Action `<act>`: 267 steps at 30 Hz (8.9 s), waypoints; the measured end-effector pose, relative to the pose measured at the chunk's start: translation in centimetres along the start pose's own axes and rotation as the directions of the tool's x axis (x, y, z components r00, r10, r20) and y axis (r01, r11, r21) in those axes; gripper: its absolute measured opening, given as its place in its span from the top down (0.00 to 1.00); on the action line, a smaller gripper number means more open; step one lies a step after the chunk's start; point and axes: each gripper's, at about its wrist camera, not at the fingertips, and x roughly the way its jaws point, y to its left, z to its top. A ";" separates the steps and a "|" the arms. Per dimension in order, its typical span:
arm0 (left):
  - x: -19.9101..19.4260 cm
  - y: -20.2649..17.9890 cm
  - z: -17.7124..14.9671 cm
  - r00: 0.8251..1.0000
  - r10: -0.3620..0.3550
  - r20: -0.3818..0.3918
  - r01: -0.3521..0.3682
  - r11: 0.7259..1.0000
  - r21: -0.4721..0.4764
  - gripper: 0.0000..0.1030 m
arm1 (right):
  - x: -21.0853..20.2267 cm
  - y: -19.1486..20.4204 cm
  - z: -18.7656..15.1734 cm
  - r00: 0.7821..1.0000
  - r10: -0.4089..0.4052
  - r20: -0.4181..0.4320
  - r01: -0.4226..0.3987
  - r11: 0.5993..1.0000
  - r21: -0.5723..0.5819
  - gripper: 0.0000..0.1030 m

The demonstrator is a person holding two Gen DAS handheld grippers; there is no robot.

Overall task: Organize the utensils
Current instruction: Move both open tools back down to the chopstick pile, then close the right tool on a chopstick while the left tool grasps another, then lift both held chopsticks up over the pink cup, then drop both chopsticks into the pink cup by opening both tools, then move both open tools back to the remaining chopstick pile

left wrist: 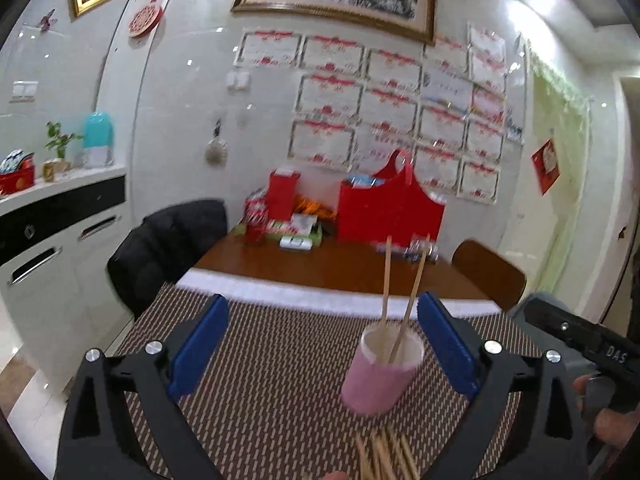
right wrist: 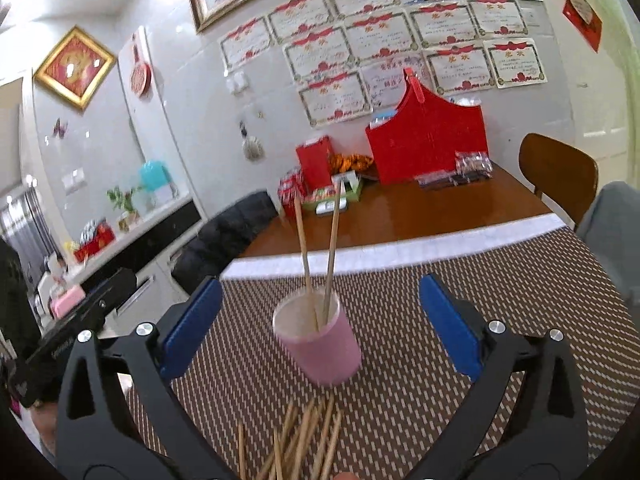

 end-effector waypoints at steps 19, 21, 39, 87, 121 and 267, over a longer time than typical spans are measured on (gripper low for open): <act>-3.9 2.0 -10.7 0.929 0.126 -0.348 -0.151 0.988 -0.044 0.09 | -4.2 0.2 -8.6 0.971 -0.004 -0.241 -0.006 0.999 -0.041 0.06; -3.6 2.0 -12.1 0.912 0.121 -0.391 -0.153 0.987 -0.050 0.09 | -4.3 0.0 -9.2 0.968 -0.008 -0.252 -0.002 0.999 -0.038 0.06; 0.6 -2.2 -18.5 0.805 0.065 -0.590 -0.077 0.997 0.004 0.22 | -2.7 -0.9 -13.1 0.928 0.007 -0.371 -0.018 0.999 -0.026 0.06; 1.9 0.1 -17.6 0.788 -0.019 -0.615 0.087 0.993 0.081 0.92 | 3.6 5.1 -17.7 0.783 0.009 -0.622 -0.188 0.957 -0.223 0.94; 1.8 -0.2 -17.0 0.789 0.006 -0.614 0.122 0.978 0.167 0.95 | 3.2 0.1 -16.8 0.778 0.002 -0.628 -0.119 0.982 -0.144 0.94; -2.5 1.8 -8.8 0.947 0.139 -0.288 -0.111 0.988 0.112 0.07 | -0.6 -0.1 -10.5 0.944 0.020 -0.328 -0.033 0.999 -0.036 0.06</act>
